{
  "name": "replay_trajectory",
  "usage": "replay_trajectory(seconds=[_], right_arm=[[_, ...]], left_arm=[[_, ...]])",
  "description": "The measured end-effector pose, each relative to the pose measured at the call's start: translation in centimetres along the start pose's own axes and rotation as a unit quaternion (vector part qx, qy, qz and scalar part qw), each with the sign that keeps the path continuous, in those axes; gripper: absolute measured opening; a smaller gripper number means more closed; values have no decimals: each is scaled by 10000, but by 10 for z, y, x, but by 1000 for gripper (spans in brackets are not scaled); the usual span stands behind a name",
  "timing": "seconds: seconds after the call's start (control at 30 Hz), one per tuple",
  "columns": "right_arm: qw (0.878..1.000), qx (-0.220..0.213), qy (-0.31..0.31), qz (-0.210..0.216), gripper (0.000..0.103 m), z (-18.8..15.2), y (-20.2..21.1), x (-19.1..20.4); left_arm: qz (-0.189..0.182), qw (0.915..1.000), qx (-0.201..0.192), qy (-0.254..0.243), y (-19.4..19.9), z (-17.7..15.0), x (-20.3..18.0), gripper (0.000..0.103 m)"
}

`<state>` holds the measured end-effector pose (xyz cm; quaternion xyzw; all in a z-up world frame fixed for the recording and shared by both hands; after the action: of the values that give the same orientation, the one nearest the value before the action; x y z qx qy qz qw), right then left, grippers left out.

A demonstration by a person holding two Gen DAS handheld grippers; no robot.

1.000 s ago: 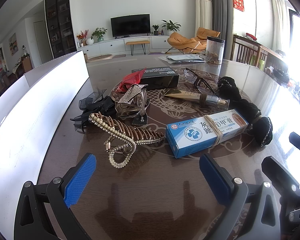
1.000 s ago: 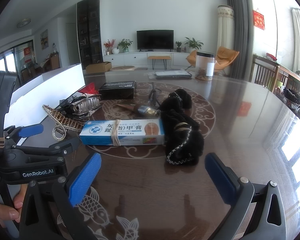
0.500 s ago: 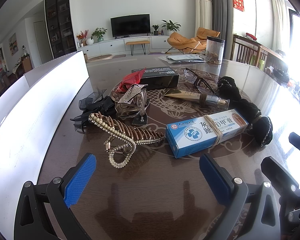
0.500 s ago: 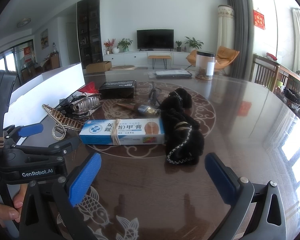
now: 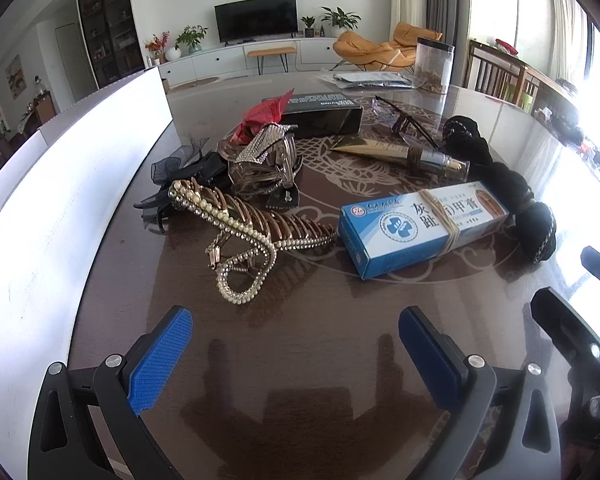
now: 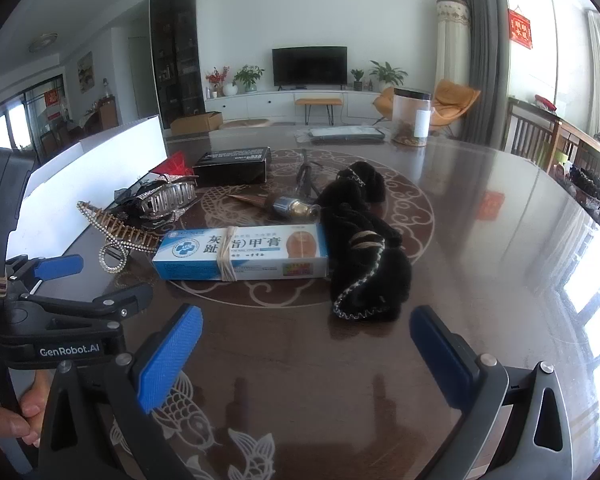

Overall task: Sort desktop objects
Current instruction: 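Move the left tool toward the copper spiral pearl hair clip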

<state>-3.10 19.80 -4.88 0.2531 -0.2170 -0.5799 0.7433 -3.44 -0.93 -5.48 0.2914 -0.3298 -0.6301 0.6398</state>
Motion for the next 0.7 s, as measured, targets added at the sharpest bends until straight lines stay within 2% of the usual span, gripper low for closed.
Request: replay_trajectory(seconds=[0.17, 0.3, 0.7], right_arm=[[9997, 205, -129, 64, 103, -2, -6, -4], [9991, 366, -202, 50, 103, -2, -12, -7], [9954, 825, -462, 139, 103, -5, -26, -15]], left_arm=[[-93, 9993, 330, -152, 1, -16, 7, 103], [-288, 9986, 429, 71, 0, -21, 17, 103], [-372, 9988, 318, -74, -9, -8, 15, 103]])
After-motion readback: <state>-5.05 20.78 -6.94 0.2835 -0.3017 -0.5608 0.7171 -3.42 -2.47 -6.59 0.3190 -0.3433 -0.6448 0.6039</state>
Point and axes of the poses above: each gripper's, at about its wrist camera, not at the fingertips, and y roughly against the way its jaws point, x to its left, z to its top, the point moved 4 cm from there along -y, roughly the way its jaws point
